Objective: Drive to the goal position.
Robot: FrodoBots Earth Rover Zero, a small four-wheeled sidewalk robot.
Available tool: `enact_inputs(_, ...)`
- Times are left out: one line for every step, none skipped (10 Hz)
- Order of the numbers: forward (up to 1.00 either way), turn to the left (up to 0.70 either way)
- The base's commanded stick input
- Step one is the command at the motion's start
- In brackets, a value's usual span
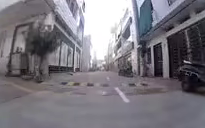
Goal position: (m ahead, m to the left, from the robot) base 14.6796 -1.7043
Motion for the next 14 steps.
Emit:
enact_inputs(1.0,-0.27)
enact_inputs(1.0,-0.27)
enact_inputs(1.0,-0.27)
enact_inputs(1.0,-0.27)
enact_inputs(1.0,-0.27)
enact_inputs(1.0,-0.27)
enact_inputs(1.0,-0.14)
enact_inputs(1.0,0.0)
enact_inputs(1.0,0.0)
enact_inputs(1.0,0.0)
enact_inputs(1.0,0.0)
enact_inputs(1.0,0.0)
enact_inputs(1.0,0.0)
enact_inputs(1.0,0.0)
